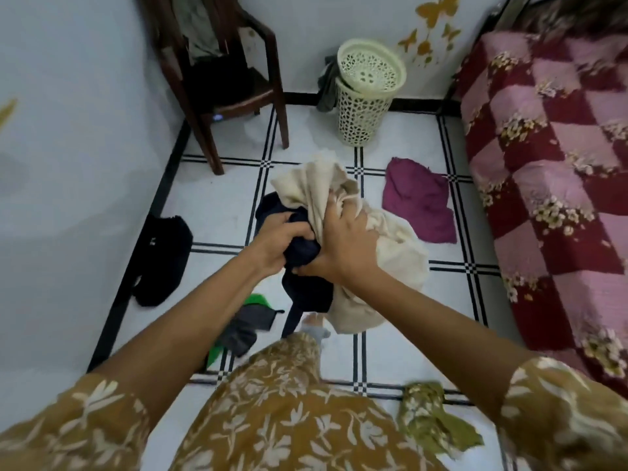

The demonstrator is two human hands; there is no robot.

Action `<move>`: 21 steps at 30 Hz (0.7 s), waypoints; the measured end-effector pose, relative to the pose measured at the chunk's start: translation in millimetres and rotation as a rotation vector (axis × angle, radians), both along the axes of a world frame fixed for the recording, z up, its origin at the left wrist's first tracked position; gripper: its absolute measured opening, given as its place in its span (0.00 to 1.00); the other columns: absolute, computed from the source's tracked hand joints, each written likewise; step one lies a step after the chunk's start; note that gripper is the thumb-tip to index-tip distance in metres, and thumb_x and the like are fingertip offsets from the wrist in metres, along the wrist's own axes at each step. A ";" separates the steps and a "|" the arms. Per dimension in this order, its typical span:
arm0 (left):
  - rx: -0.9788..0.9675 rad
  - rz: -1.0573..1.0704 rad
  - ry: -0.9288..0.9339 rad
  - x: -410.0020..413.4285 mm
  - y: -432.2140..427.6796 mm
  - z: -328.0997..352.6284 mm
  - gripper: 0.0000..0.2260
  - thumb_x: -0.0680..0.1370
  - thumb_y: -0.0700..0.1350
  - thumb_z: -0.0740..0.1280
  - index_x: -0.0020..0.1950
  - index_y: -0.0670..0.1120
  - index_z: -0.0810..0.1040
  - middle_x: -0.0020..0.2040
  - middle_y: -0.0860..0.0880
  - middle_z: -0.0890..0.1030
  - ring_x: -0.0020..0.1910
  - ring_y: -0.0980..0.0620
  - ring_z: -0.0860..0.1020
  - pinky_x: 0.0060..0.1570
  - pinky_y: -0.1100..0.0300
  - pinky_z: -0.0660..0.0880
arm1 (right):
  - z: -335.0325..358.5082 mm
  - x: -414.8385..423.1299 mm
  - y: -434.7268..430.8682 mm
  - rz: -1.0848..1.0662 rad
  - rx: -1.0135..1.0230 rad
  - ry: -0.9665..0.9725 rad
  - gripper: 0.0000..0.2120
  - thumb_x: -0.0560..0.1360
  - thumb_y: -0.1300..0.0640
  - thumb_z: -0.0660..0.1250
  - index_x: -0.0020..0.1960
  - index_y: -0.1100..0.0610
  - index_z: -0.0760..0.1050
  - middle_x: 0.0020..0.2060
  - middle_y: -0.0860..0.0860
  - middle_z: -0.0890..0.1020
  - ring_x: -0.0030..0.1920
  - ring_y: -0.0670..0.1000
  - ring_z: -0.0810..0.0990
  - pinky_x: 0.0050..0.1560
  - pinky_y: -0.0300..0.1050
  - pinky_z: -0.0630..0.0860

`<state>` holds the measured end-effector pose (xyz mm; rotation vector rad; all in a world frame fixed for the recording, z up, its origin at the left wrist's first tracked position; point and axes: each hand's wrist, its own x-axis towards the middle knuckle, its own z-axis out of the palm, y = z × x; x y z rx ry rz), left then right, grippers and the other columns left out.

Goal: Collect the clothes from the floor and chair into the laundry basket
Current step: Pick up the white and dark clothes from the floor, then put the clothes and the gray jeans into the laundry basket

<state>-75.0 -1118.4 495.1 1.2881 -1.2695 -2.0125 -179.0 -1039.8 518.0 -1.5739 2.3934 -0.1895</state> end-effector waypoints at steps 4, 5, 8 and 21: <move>-0.001 -0.101 0.043 -104.5 -112.6 25.7 0.08 0.70 0.29 0.65 0.36 0.41 0.76 0.32 0.46 0.80 0.36 0.48 0.78 0.37 0.59 0.75 | 17.6 -96.6 -104.3 -0.131 -0.095 -0.110 0.57 0.52 0.38 0.77 0.72 0.57 0.56 0.64 0.60 0.69 0.62 0.64 0.71 0.53 0.61 0.76; -0.005 -0.126 0.045 -128.5 -136.2 31.1 0.08 0.71 0.29 0.65 0.37 0.41 0.77 0.34 0.46 0.80 0.37 0.48 0.79 0.37 0.59 0.76 | 22.1 -122.7 -126.4 -0.152 -0.110 -0.164 0.55 0.51 0.39 0.78 0.70 0.58 0.58 0.62 0.59 0.71 0.60 0.63 0.73 0.51 0.58 0.77; 0.045 -0.263 0.121 -200.8 -205.5 45.5 0.08 0.74 0.33 0.65 0.43 0.44 0.79 0.39 0.47 0.82 0.43 0.49 0.80 0.40 0.57 0.78 | 20.0 -208.2 -191.2 -0.255 -0.121 -0.364 0.50 0.53 0.42 0.80 0.67 0.56 0.59 0.51 0.52 0.74 0.49 0.55 0.77 0.43 0.49 0.74; -0.694 -0.245 -0.528 -489.1 -564.1 18.2 0.08 0.76 0.43 0.64 0.51 0.46 0.81 0.48 0.49 0.82 0.47 0.50 0.79 0.48 0.57 0.74 | -28.3 -523.0 -480.9 -0.584 -0.098 -0.733 0.45 0.59 0.48 0.78 0.70 0.54 0.60 0.54 0.51 0.75 0.57 0.58 0.76 0.56 0.51 0.76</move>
